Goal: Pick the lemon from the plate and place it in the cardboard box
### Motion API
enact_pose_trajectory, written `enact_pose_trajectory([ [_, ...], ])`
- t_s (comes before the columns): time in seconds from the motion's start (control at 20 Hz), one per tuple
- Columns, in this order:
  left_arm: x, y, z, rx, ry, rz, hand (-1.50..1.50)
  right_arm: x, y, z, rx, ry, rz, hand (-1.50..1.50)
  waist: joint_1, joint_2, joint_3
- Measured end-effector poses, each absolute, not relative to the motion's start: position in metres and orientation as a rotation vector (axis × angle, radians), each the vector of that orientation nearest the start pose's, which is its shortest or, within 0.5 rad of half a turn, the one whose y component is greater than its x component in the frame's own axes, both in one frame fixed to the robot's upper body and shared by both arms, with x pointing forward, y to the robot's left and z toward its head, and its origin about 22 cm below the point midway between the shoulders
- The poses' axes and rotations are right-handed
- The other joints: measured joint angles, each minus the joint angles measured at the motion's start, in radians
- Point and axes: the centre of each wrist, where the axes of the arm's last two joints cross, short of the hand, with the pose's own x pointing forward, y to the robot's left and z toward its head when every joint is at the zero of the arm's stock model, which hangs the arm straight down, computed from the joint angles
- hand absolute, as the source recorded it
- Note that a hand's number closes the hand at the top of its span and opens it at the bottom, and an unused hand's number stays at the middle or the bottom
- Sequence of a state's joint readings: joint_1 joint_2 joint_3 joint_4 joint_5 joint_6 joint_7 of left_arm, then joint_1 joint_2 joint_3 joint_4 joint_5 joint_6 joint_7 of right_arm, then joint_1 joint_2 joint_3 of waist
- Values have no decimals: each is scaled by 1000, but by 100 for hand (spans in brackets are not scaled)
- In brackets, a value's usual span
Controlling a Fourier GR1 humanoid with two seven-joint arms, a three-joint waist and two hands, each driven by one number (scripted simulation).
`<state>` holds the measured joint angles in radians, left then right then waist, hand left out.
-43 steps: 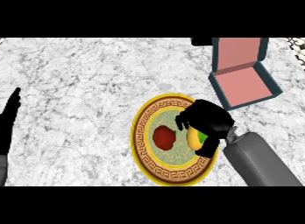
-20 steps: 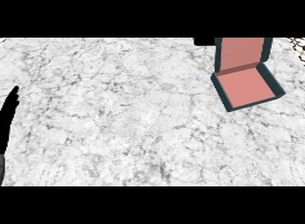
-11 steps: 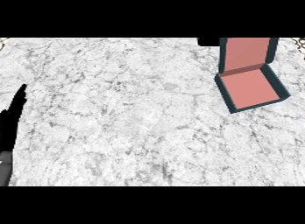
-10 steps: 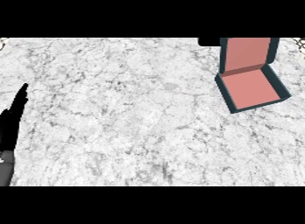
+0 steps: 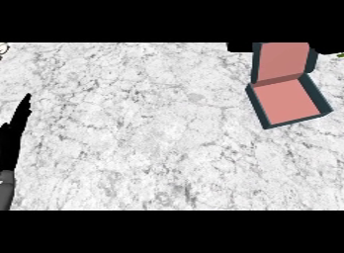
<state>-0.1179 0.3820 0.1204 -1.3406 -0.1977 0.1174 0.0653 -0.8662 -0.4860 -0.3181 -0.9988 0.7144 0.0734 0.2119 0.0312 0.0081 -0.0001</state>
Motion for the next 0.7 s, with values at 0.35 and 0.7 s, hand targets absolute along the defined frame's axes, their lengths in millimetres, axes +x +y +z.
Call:
enact_pose_trajectory([
  [0.35, 276, 348, 21, 617, -1395, -242, 0, 445, -318, 181, -1027, -1395, 442, 150, 15, 8, 1],
  [0.7, 275, 346, 21, 610, -1405, -252, 0, 456, -321, 161, -962, -1294, 331, -150, 31, 15, 2],
])
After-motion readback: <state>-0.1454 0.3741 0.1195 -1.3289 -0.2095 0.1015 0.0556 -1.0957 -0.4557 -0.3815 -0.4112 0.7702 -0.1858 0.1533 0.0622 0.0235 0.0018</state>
